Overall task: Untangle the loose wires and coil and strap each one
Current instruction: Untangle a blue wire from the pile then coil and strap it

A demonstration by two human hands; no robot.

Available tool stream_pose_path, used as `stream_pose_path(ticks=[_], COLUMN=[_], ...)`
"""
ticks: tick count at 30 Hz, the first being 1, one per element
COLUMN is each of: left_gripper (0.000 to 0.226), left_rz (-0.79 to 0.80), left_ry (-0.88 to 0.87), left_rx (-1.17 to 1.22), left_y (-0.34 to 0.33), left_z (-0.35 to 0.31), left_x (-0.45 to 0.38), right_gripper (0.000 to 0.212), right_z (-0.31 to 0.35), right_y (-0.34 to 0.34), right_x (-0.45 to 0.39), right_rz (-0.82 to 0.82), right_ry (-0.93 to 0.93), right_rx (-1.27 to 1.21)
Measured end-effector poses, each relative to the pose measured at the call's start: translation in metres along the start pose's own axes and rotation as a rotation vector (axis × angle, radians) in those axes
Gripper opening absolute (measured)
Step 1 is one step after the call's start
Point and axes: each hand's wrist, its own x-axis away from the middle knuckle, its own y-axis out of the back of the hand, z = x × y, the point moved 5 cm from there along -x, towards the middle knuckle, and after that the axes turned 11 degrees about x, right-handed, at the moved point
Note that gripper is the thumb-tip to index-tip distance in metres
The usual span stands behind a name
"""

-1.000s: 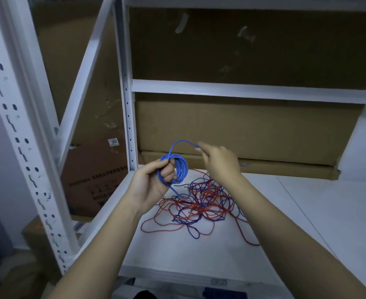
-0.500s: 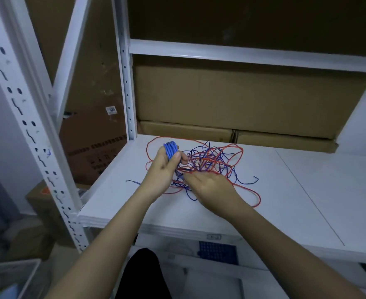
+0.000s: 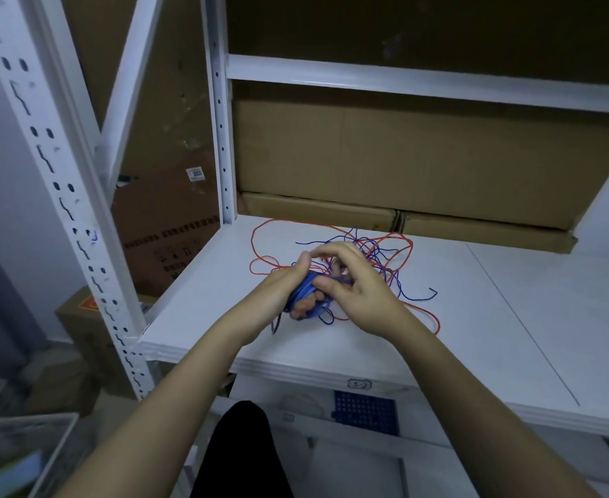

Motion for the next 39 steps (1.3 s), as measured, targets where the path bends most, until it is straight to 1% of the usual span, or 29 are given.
stream_pose_path(ticks=[2,3,4,5,7,8,9,11,13,14,15,18,19,22,24,26,27,29,31,33,34,36,37,38,39], left_gripper=[0.073,0.073,0.073,0.073,0.065,0.062,0.059,0.056,0.048,0.045,0.047,0.059,0.060,0.053,0.049,0.050,0.049,0.040,0.033,0.032,0.033,0.033,0.033,0.032,0.031], left_rz=[-0.011,-0.041,-0.090,-0.155,-0.282,-0.331,-0.376,-0.472,-0.530,-0.512,-0.453,-0.165,-0.104,-0.022,0.023,0.028,0.009,-0.059,-0.124,-0.197,-0.231,-0.279,-0.290,-0.297,-0.299], left_ry=[0.007,0.002,0.001,0.011,0.055,0.079,0.094,0.103,0.072,0.051,0.036,-0.007,-0.023,-0.062,-0.053,-0.022,-0.020,-0.058,-0.105,-0.127,-0.142,-0.167,-0.170,-0.167,-0.160], left_rx=[0.089,0.117,0.140,0.167,0.242,0.273,0.292,0.226,0.077,0.039,0.022,-0.045,-0.078,-0.080,0.055,0.193,0.204,0.146,0.097,0.133,0.171,0.257,0.305,0.353,0.395], left_y=[-0.001,-0.001,0.000,0.001,0.002,0.001,-0.001,-0.002,0.000,0.001,0.000,-0.010,-0.012,-0.015,-0.017,-0.017,-0.016,-0.015,-0.011,-0.002,0.003,0.010,0.012,0.012,0.011], left_z=[0.002,0.002,0.002,0.002,0.005,0.007,0.008,0.009,0.006,0.005,0.003,0.001,0.000,-0.007,-0.010,-0.010,-0.010,-0.009,-0.009,-0.008,-0.007,-0.003,-0.001,0.001,0.003], left_x=[0.002,0.001,0.000,-0.001,-0.004,-0.005,-0.007,-0.012,-0.016,-0.018,-0.019,-0.014,-0.011,-0.007,-0.004,-0.002,-0.002,-0.003,-0.006,-0.008,-0.009,-0.011,-0.013,-0.014,-0.015], right_gripper=[0.031,0.032,0.033,0.037,0.039,0.035,0.031,0.025,0.020,0.018,0.018,0.024,0.026,0.020,0.021,0.025,0.024,0.022,0.030,0.048,0.059,0.086,0.100,0.099,0.069], right_z=[-0.002,-0.002,-0.002,-0.002,-0.005,-0.007,-0.008,-0.010,-0.012,-0.012,-0.012,-0.016,-0.016,-0.012,-0.010,-0.005,-0.003,-0.001,-0.008,-0.021,-0.025,-0.025,-0.026,-0.024,-0.026], right_y=[-0.011,-0.016,-0.022,-0.027,-0.031,-0.032,-0.033,-0.033,-0.031,-0.028,-0.025,-0.016,-0.014,-0.012,-0.011,-0.010,-0.010,-0.012,-0.015,-0.022,-0.027,-0.044,-0.054,-0.063,-0.068], right_x=[0.005,0.008,0.010,0.012,0.014,0.015,0.016,0.017,0.016,0.016,0.016,0.016,0.016,0.015,0.016,0.016,0.015,0.015,0.021,0.029,0.029,0.036,0.037,0.039,0.046], right_rz=[0.058,0.087,0.103,0.098,0.025,-0.021,-0.055,-0.099,-0.138,-0.151,-0.151,-0.120,-0.120,-0.165,-0.217,-0.252,-0.252,-0.239,-0.229,-0.185,-0.136,0.037,0.121,0.191,0.208], right_ry=[-0.033,-0.050,-0.066,-0.076,-0.091,-0.118,-0.151,-0.195,-0.203,-0.198,-0.196,-0.178,-0.167,-0.139,-0.143,-0.120,-0.104,-0.105,-0.188,-0.316,-0.359,-0.426,-0.489,-0.479,-0.435], right_rx=[-0.073,-0.115,-0.119,-0.065,0.134,0.168,0.137,0.075,0.104,0.127,0.144,0.151,0.156,0.075,-0.003,-0.015,-0.019,-0.054,-0.208,-0.440,-0.510,-0.675,-0.669,-0.587,-0.411])
